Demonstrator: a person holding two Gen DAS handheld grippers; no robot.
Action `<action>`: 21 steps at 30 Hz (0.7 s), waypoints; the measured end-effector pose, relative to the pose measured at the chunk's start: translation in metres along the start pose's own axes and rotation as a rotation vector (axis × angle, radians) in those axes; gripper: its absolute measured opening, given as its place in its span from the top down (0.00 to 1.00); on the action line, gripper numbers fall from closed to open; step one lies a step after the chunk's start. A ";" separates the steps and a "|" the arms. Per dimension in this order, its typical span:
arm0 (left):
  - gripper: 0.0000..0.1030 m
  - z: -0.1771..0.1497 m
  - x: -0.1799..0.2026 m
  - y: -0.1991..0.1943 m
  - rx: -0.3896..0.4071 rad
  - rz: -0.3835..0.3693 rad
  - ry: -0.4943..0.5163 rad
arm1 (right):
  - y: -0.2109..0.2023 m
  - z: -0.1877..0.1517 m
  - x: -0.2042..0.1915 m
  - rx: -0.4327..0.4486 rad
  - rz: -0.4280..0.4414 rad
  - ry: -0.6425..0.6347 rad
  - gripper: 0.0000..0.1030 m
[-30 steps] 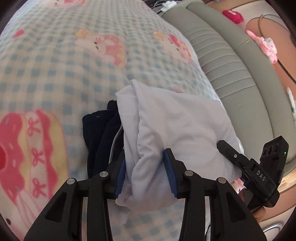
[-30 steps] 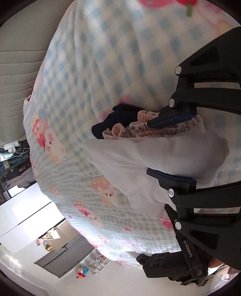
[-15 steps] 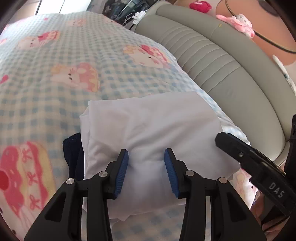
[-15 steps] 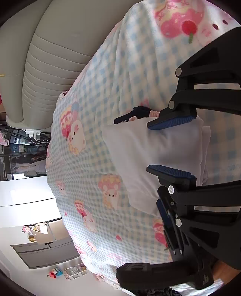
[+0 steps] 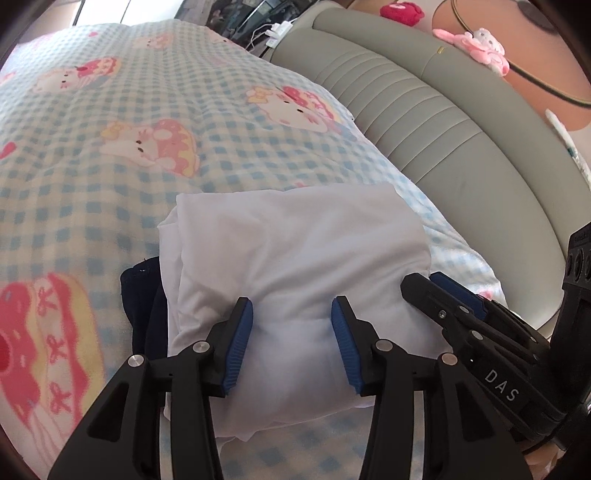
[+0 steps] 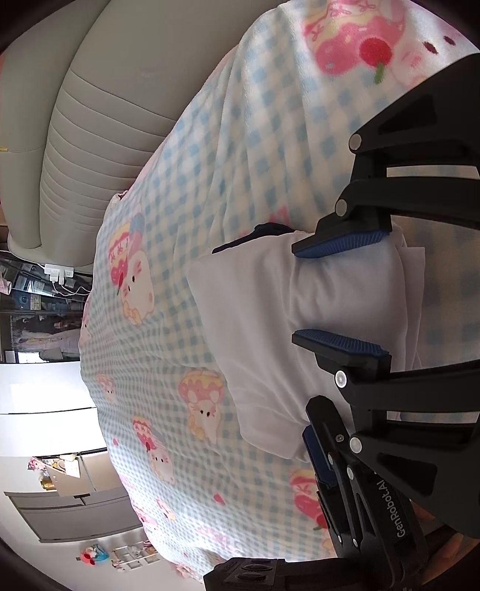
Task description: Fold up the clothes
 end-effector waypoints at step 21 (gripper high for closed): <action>0.28 0.049 -0.190 -0.280 0.285 0.490 -0.018 | -0.083 0.009 -0.229 0.024 0.229 -0.029 0.23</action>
Point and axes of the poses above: each gripper's, at about its wrist camera, not at the fingertips, and y roughly the way its jaws point, x to its right, z to its top, the point moved 5 cm from there along y, roughly the way its jaws point, and after that the axes turned 2 degrees about z, right-handed, at the moved point
